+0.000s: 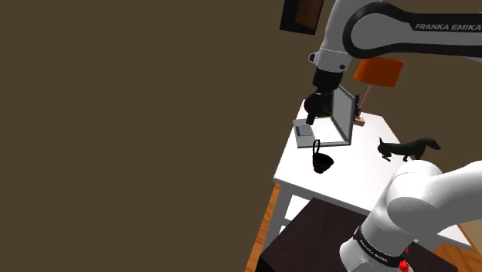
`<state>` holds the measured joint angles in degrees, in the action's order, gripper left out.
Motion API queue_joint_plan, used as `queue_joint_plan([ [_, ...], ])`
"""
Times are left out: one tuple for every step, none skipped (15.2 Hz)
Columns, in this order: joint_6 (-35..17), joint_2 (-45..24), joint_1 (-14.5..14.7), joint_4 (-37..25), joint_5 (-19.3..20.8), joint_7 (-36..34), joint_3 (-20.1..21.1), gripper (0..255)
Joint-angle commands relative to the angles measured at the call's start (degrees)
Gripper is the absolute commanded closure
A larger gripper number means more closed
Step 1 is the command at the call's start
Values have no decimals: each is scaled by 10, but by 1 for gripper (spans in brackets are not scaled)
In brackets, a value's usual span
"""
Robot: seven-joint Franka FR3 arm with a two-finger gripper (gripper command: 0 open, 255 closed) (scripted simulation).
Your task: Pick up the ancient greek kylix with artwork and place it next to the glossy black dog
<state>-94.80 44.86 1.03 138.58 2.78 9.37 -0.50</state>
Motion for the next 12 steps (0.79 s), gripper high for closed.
queue_joint_plan([
  [0,0,0,0,0,0,0,0],
  [-13,2,-5,12,5,12,-13,0],
  [-26,4,-10,24,10,24,-27,0],
  [-39,4,-15,34,16,36,-41,0],
  [-53,4,-20,44,21,48,-55,0],
  [-67,2,-25,53,26,60,-69,0],
  [-81,-1,-30,62,31,72,-83,0],
  [-95,-4,-35,70,36,84,-98,0],
  [-109,-9,-40,76,41,97,-112,0],
  [-124,-15,-44,83,46,110,-127,0],
  [-139,-22,-49,88,50,122,-142,0],
  [-154,-30,-53,92,53,135,-157,0],
])
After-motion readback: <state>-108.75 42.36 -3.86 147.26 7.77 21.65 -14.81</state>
